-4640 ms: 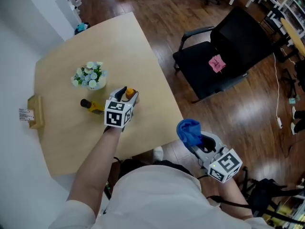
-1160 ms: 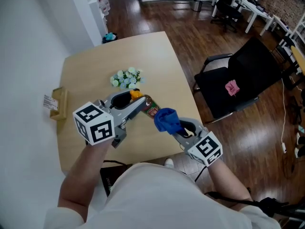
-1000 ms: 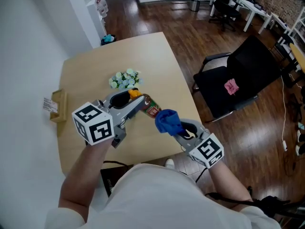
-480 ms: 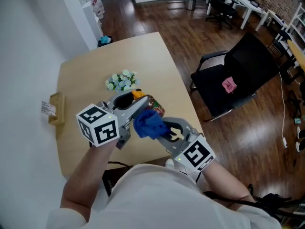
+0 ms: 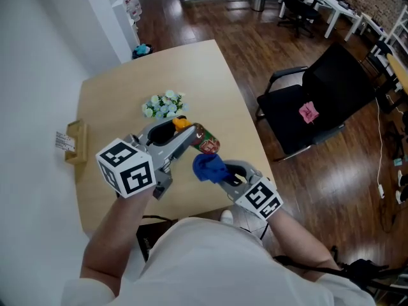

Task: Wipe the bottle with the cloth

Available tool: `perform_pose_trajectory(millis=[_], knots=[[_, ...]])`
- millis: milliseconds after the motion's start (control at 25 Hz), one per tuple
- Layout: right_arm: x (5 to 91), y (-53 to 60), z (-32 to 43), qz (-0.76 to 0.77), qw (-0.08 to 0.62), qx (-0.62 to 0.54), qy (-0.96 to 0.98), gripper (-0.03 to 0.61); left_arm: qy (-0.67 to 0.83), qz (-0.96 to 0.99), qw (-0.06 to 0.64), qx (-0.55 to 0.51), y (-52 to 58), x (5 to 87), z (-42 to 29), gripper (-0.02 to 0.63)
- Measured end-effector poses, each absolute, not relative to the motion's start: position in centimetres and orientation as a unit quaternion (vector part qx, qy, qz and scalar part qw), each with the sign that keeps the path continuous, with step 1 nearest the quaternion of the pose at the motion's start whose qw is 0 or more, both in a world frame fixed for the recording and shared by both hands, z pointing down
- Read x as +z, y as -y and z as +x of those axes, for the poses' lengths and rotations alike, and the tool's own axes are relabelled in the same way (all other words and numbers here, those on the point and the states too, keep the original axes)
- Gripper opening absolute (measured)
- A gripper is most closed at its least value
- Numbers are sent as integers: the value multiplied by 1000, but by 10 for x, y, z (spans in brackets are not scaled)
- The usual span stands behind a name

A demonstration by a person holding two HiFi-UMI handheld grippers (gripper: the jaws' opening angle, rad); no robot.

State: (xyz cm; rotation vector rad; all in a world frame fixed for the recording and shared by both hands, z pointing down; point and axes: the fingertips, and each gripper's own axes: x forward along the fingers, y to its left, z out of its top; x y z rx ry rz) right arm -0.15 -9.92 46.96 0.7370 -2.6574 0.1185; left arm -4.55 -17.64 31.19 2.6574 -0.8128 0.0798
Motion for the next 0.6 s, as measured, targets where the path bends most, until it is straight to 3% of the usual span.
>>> perform_pose_trajectory(millis=[320, 600], knots=[[505, 109, 47, 302, 209, 79, 927, 124, 281, 944, 168, 29, 172, 304, -49, 158], [407, 140, 74, 347, 145, 31, 926, 124, 268, 949, 164, 40, 159, 308, -50, 158]])
